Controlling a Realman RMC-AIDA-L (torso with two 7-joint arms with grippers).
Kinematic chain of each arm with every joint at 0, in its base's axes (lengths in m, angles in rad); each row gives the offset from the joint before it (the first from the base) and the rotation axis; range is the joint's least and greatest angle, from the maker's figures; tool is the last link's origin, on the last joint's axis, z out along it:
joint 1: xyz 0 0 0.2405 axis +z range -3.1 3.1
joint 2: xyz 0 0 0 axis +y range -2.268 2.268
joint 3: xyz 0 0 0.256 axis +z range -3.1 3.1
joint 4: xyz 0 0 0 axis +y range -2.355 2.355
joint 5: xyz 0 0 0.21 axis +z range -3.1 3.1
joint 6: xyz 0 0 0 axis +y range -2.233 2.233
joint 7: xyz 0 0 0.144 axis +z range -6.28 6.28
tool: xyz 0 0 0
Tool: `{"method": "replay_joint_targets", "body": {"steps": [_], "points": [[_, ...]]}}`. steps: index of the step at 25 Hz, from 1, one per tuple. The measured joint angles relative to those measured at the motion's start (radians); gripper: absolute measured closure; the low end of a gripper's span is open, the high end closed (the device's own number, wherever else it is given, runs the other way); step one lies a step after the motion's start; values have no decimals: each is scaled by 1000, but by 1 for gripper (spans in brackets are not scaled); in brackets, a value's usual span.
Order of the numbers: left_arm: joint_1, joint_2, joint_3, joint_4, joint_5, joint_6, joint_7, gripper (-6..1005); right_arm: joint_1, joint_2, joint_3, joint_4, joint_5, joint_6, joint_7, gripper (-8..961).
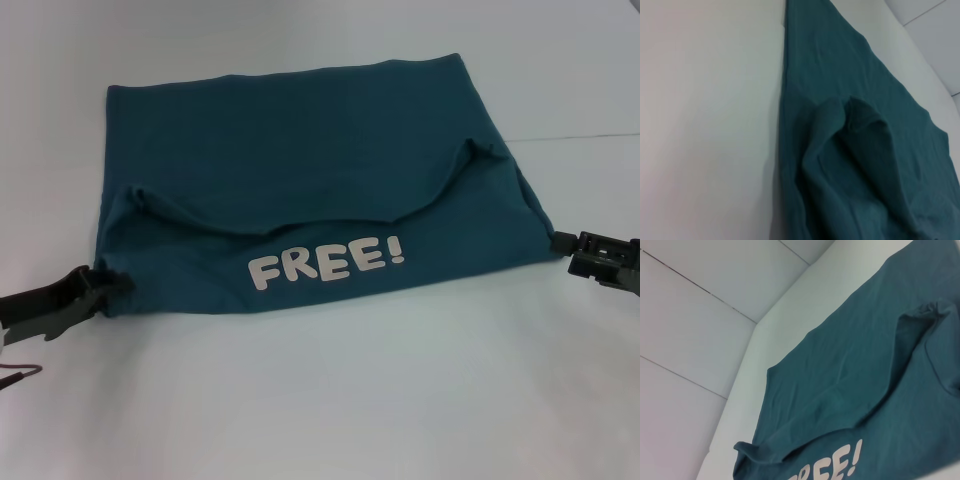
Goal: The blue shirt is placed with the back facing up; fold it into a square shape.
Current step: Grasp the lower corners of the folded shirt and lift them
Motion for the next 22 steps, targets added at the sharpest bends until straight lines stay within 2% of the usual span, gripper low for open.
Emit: {"method": "replay_joint_targets", "body": {"steps": [6, 9, 12, 18, 20, 22], "points": [[-1, 1, 0, 0, 5, -4, 0, 786, 8, -2, -6, 0, -7, -1, 2, 156], [-2, 4, -1, 1, 6, 3, 0, 889, 11, -7, -13, 0, -11, -1, 4, 157], [-10, 12, -2, 1, 13, 21, 2, 993, 22, -24, -38, -5, -31, 1, 23, 157], [-36, 25, -6, 8, 31, 52, -6, 995, 99, -96, -51, -9, -162, 52, 177, 158], [-37, 26, -4, 11, 31, 53, -8, 996, 131, -111, -51, -11, -221, 96, 223, 158], [-38, 26, -4, 12, 31, 53, -7, 995, 164, -118, -52, -11, -284, 141, 255, 159]]}}
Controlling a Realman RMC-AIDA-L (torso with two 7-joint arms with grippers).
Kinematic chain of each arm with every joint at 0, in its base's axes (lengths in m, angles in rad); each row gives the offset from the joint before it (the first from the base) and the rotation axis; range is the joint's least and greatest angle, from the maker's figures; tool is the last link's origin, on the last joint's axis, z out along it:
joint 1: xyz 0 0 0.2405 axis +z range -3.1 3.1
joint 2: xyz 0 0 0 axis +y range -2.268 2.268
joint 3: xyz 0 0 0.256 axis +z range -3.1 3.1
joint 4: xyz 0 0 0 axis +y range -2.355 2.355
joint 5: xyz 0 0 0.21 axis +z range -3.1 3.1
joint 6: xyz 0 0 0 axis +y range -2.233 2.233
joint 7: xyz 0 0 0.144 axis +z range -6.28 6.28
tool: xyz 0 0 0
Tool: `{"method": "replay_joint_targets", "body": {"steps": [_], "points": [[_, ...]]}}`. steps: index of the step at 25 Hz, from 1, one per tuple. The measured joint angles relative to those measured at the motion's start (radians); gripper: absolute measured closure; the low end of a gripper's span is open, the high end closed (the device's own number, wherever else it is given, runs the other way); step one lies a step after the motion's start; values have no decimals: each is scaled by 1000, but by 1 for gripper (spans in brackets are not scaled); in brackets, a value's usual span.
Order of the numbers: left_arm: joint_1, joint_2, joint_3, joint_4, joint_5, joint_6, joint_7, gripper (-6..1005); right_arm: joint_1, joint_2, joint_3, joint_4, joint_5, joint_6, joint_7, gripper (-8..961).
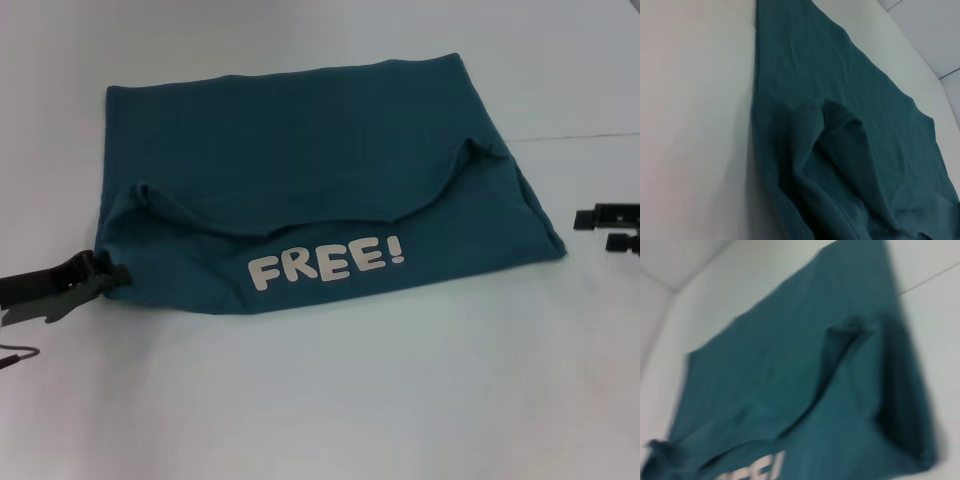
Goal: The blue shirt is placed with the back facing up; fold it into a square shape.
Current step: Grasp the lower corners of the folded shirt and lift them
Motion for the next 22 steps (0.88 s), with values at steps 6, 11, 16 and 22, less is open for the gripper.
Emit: {"method": "replay_joint_targets", "body": {"steps": [6, 11, 16, 22], "points": [[-10, 0, 0, 1, 0, 0, 2, 990, 78, 6, -12, 5, -79, 106, 94, 160], [-13, 0, -3, 1, -5, 0, 0, 986, 124, 25, -76, 23, -124, 196, 142, 160], [-16, 0, -1, 2, -1, 0, 0, 983, 148, 63, -137, 27, -132, 281, 116, 161], [-19, 0, 0, 0, -2, 0, -1, 978, 157, 83, -177, 50, -134, 316, 100, 162]]}}
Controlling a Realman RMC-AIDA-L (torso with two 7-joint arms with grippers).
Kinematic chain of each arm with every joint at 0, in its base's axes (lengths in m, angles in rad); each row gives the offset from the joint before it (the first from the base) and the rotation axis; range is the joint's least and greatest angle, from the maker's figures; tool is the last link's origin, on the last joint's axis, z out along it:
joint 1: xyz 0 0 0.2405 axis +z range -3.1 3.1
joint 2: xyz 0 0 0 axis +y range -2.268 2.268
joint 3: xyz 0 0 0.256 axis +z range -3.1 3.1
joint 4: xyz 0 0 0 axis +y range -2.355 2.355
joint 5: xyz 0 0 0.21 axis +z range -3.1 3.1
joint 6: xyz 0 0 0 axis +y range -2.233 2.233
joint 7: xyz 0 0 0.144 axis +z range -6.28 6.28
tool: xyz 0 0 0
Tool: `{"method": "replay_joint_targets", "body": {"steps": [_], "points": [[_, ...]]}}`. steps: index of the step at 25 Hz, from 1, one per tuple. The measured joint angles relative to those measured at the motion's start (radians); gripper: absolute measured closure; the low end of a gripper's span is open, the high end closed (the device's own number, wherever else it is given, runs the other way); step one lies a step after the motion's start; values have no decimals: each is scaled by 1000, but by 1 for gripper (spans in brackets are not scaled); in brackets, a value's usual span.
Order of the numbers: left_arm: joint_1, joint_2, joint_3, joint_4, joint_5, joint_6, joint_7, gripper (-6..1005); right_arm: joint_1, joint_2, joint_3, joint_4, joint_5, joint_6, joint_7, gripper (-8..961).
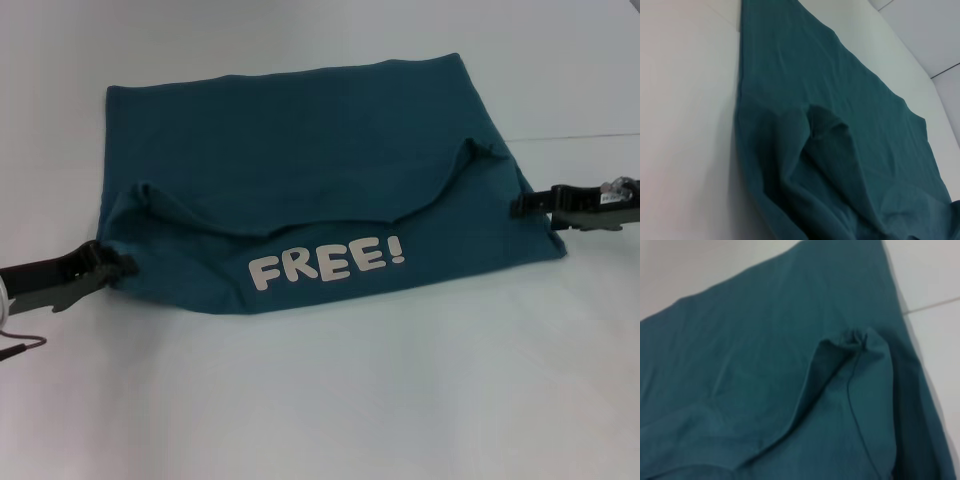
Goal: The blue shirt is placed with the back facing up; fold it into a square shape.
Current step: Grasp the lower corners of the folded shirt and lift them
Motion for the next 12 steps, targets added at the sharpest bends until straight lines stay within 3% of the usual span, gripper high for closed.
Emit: {"method": "replay_joint_targets", "body": {"steps": [12], "points": [[-2, -3, 3, -4, -7, -1, 3, 969, 6, 2, -34, 32, -12, 40, -4, 165]]}}
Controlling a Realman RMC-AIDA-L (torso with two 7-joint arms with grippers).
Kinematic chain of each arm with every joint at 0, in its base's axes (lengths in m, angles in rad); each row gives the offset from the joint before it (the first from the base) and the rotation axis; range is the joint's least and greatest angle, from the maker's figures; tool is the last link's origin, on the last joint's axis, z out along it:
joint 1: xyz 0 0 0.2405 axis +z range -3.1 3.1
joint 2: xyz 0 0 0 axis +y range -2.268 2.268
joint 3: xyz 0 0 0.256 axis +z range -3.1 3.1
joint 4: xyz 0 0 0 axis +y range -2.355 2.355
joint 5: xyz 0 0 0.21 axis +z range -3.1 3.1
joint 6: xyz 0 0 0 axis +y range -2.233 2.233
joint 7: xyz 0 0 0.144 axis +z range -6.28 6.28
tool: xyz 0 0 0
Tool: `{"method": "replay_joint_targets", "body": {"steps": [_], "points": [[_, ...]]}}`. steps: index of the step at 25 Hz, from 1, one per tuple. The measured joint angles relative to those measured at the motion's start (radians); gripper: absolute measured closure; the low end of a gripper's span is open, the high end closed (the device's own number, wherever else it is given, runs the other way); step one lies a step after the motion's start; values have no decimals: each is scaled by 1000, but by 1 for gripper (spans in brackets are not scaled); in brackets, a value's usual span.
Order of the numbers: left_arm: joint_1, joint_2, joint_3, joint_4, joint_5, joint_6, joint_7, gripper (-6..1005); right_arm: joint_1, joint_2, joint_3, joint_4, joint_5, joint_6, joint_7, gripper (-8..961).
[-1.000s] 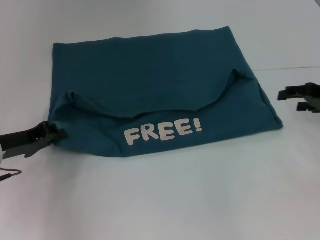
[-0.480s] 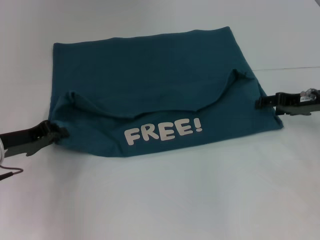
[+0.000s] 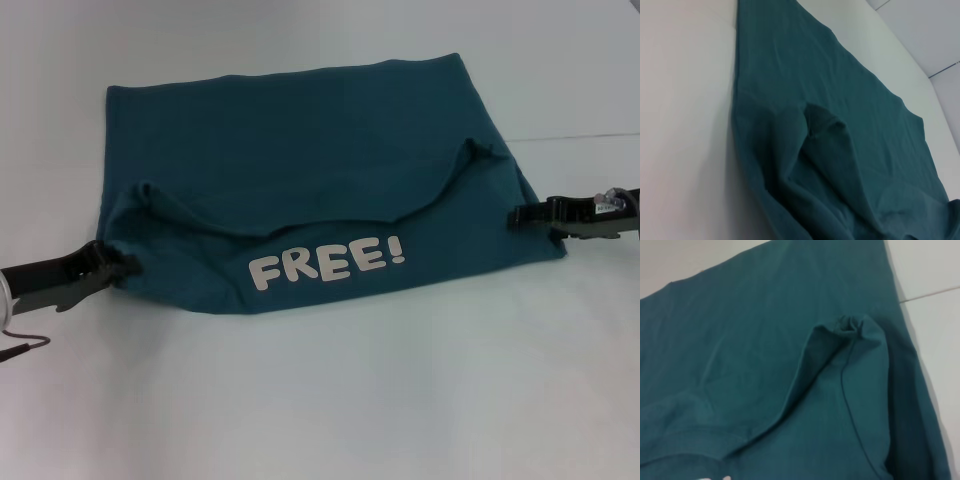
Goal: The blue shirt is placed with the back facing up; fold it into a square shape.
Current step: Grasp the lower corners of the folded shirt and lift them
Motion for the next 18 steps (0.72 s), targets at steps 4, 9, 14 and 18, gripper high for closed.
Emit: {"method": "replay_joint_targets", "body": {"steps": [4, 9, 14, 18], "points": [[-1, -2, 0, 0, 0, -1, 0, 966, -4, 2, -4, 2, 0, 17, -10, 167], [-2, -2, 0, 0, 0, -2, 1, 962, -3, 25, -9, 9, 0, 58, -40, 168], [-3, -2, -6, -1, 0, -3, 1, 959, 3, 32, -37, 24, 0, 86, -39, 170], [-4, -2, -6, 1, 0, -3, 1, 956, 2, 32, -34, 23, 6, 82, -33, 171]]}}
